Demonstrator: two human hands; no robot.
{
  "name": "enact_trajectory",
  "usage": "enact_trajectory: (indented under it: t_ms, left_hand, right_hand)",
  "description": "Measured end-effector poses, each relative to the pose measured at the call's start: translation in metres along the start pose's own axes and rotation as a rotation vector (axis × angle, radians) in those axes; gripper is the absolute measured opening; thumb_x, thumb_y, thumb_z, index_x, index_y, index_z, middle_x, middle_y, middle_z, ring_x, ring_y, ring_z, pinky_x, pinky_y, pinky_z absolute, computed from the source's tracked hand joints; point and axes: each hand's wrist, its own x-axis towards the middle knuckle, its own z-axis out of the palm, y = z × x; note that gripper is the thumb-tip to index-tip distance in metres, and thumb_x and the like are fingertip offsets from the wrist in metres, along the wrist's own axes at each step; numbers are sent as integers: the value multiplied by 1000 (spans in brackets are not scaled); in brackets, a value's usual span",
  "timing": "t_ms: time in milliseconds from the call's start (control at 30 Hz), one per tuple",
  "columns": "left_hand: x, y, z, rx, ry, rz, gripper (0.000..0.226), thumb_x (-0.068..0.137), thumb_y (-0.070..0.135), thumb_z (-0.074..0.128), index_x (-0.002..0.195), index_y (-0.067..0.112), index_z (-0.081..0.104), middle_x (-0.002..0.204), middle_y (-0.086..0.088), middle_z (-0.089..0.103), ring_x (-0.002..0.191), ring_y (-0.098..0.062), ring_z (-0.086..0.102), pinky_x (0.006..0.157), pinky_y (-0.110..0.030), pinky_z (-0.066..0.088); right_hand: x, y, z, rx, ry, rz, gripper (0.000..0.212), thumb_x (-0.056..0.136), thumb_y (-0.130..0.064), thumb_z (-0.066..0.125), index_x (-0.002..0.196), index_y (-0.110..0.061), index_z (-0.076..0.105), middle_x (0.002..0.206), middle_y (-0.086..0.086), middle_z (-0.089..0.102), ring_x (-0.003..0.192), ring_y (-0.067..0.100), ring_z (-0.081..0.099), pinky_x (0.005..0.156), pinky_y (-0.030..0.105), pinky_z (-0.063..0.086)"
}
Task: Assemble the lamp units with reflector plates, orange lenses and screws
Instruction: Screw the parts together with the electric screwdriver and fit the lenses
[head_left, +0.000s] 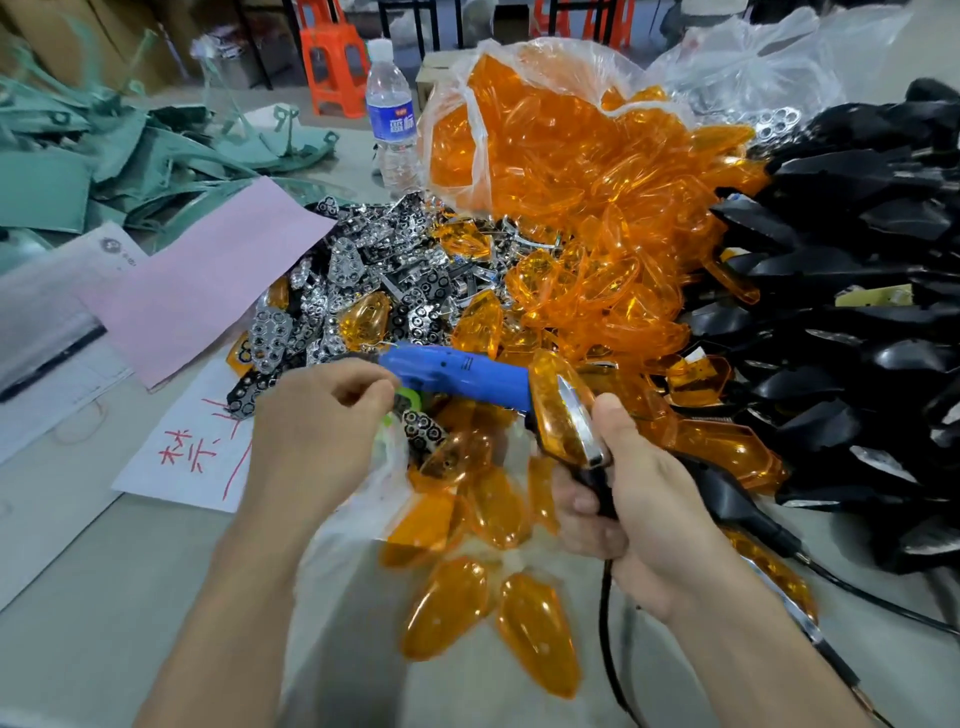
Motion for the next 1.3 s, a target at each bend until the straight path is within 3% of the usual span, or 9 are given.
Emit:
enact_trajectory:
  t_ms: [133, 233, 433, 667, 867, 967, 1067, 1200, 1300]
  left_hand:
    - [8, -35, -26, 481, -280, -72, 25, 89, 28, 74, 68, 43, 71, 86, 19, 74, 70, -1, 58, 59, -25, 40]
    - [2, -33, -23, 540, -200, -2, 15, 84, 31, 76, 72, 39, 76, 79, 20, 68, 73, -11, 60, 59, -26, 42]
    - [-3, -31, -9, 822, -268, 94, 14, 84, 35, 67, 76, 33, 78, 75, 4, 72, 72, -15, 65, 56, -22, 45]
    - [-2, -33, -7, 858, -251, 114, 18, 87, 25, 66, 80, 34, 79, 75, 5, 72, 72, -16, 66, 56, -23, 49]
    - [-1, -35, -20, 521, -112, 35, 24, 90, 42, 66, 68, 38, 76, 58, 14, 66, 57, -7, 57, 53, -23, 44]
    - [-1, -31, -28, 306, -138, -26, 22, 88, 39, 74, 66, 40, 75, 61, 19, 69, 59, -2, 60, 54, -23, 43]
    - [-4, -15, -41, -87, -26, -4, 20, 79, 24, 86, 72, 41, 80, 64, 19, 72, 53, 2, 62, 50, -12, 44]
    - [-18, 30, -61, -570, -47, 180, 25, 68, 21, 92, 75, 42, 82, 67, 6, 76, 57, -4, 65, 58, -14, 52]
    - [-31, 58, -68, -566, -166, 299, 18, 63, 33, 89, 76, 41, 82, 65, 6, 75, 55, -7, 64, 55, -20, 52]
  right_hand:
    - [9, 7, 1, 230, -198, 110, 66, 98, -68, 39, 85, -9, 66, 53, -3, 36, 34, 6, 29, 33, 19, 29]
    - [15, 12, 1, 359, -332, 181, 65, 102, -66, 35, 81, -11, 62, 49, -6, 39, 31, 4, 30, 31, 18, 30]
    - [16, 15, -7, 631, -607, 231, 59, 105, -58, 37, 92, -4, 55, 58, -2, 36, 40, 9, 30, 39, 20, 26]
    - [14, 11, -2, 562, -580, 178, 59, 102, -61, 41, 90, -6, 58, 57, -4, 35, 38, 6, 27, 37, 18, 26]
    - [-8, -3, 15, -1, -43, -85, 75, 88, -82, 42, 77, -12, 65, 55, -2, 38, 40, 9, 28, 37, 21, 28]
    - [-25, -17, 29, -564, 85, -443, 77, 83, -90, 35, 65, -16, 50, 54, -8, 42, 44, 5, 32, 42, 18, 27]
    - [-38, -27, 37, -1140, 262, -724, 55, 93, -82, 30, 75, -33, 46, 58, -10, 48, 50, 7, 45, 45, 16, 33]
    - [-42, -27, 46, -1515, 376, -891, 47, 94, -71, 36, 93, -26, 50, 58, -16, 39, 44, 7, 36, 44, 16, 25]
    - [-44, -27, 48, -1699, 366, -1012, 54, 93, -65, 40, 93, -15, 58, 62, -7, 53, 45, 15, 31, 42, 23, 25]
